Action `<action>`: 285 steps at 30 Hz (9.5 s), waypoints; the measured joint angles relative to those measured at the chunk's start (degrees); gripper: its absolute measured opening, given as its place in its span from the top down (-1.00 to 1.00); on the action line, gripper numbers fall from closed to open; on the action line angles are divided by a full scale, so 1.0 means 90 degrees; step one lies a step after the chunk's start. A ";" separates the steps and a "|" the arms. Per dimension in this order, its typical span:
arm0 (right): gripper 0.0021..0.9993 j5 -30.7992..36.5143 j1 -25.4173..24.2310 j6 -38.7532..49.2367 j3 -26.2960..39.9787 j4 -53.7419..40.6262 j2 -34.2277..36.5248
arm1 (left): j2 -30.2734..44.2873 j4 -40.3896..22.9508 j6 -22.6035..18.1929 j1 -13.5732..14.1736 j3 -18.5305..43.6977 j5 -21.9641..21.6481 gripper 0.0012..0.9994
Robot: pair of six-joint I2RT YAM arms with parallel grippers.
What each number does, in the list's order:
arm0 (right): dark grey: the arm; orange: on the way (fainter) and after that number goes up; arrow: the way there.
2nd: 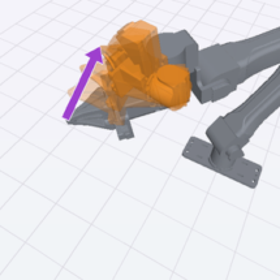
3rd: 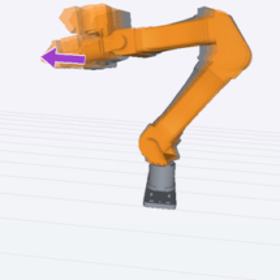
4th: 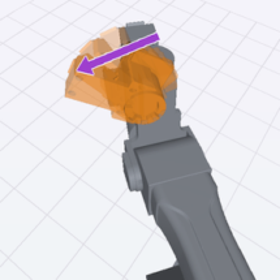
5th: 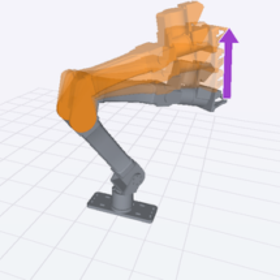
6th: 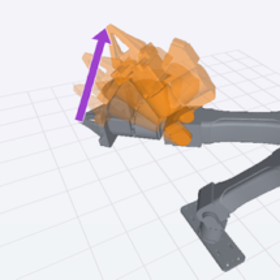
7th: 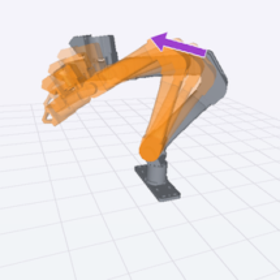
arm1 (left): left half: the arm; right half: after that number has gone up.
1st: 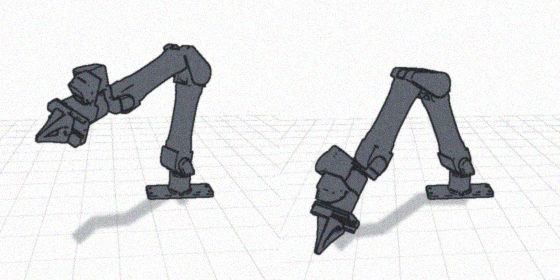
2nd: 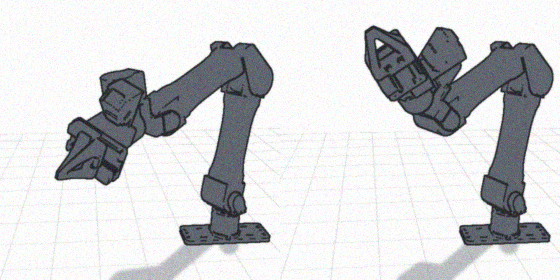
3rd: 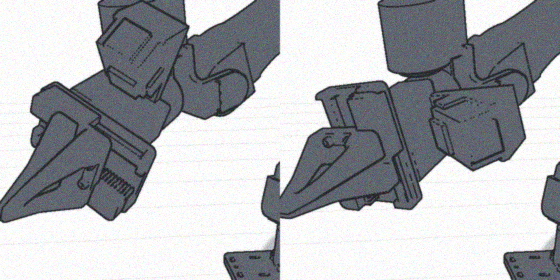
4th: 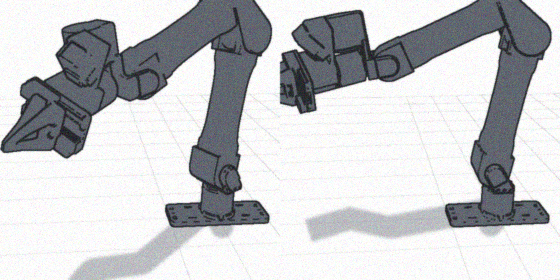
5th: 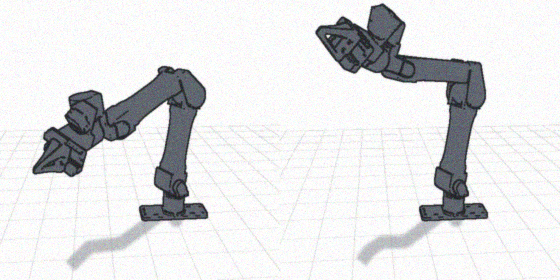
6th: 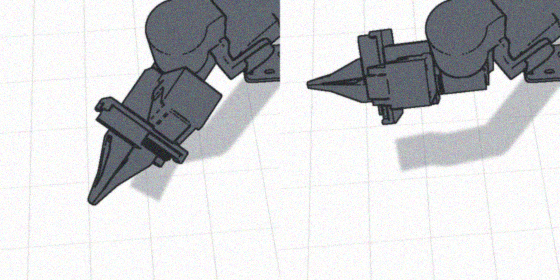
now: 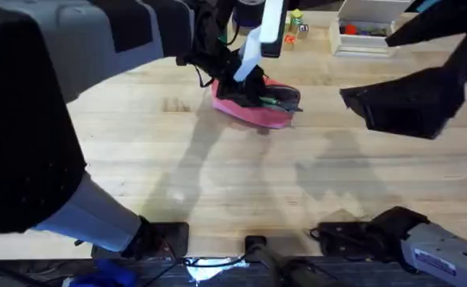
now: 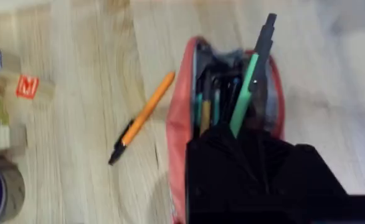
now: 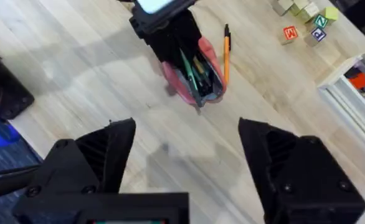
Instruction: Unzip the bag, pick up the pens from the table one at a time and place them inside, then zip the bag closed.
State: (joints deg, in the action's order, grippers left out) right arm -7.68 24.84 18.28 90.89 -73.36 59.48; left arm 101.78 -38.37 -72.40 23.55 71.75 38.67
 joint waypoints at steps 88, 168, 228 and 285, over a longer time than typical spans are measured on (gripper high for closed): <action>-0.99 0.0034 -0.0134 -0.0695 0.0000 0.3606 0.2737 | -0.4139 -0.2740 0.4197 -0.1158 0.0024 -0.2601 -0.99; -0.98 0.0262 -0.0954 -0.1798 0.0000 0.3470 0.4821 | -0.4136 -0.3007 0.4287 -0.1158 0.0024 -0.2610 -0.99; -0.98 -0.0053 -0.0693 -0.2662 0.0000 0.4097 0.6495 | -0.4136 -0.3007 0.4287 -0.1158 0.0024 -0.2610 -0.99; 0.93 0.1404 -0.0386 -0.1195 0.0444 0.3215 0.7016 | -0.4136 -0.3007 0.4287 -0.1158 0.0024 -0.2610 -0.99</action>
State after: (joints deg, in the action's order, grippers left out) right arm 4.96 21.37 7.53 94.89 -44.42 122.63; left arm 64.55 -65.43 -33.82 13.13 71.96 15.18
